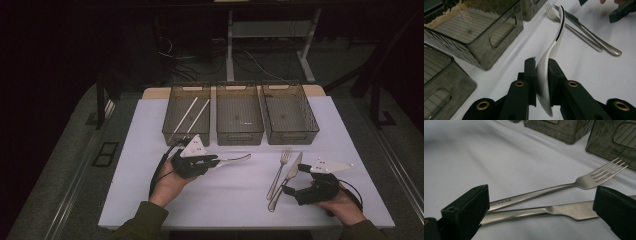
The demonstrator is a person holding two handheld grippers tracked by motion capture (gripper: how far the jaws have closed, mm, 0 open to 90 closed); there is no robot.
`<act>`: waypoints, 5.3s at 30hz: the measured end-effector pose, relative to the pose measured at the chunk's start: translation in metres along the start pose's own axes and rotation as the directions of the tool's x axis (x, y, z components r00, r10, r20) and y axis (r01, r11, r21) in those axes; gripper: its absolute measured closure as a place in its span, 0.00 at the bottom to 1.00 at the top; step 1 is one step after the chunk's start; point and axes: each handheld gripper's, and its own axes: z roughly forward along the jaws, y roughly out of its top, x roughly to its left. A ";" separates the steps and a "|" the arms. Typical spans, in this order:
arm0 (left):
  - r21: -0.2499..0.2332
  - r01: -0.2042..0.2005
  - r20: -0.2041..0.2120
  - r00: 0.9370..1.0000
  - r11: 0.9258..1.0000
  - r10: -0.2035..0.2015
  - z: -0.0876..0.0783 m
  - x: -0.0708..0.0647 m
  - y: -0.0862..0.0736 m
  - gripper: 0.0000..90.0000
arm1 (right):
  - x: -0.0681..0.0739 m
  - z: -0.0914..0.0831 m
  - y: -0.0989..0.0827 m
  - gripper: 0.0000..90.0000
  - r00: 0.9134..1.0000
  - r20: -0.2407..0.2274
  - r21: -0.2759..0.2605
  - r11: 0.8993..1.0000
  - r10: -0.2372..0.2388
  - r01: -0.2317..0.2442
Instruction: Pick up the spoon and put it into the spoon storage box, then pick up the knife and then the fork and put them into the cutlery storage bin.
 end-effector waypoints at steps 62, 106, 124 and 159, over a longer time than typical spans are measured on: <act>0.093 -0.060 -0.069 0.995 0.994 0.066 0.074 0.088 0.090 0.88 | -0.002 -0.003 0.000 0.01 1.000 -0.002 -0.020 1.000 0.018 -0.018; -0.059 0.099 0.054 0.994 0.993 -0.095 0.050 0.073 0.080 0.41 | -0.001 -0.003 0.000 0.01 1.000 -0.003 -0.016 1.000 0.012 -0.012; -0.091 0.080 0.028 0.997 0.993 -0.078 0.021 0.032 0.038 0.26 | -0.001 -0.002 0.000 0.01 1.000 -0.003 -0.006 1.000 0.023 -0.023; -0.074 0.196 -0.020 0.980 0.978 -0.198 -0.033 -0.012 -0.074 0.02 | 0.002 -0.006 0.015 0.48 0.998 -0.053 0.084 0.996 0.038 -0.034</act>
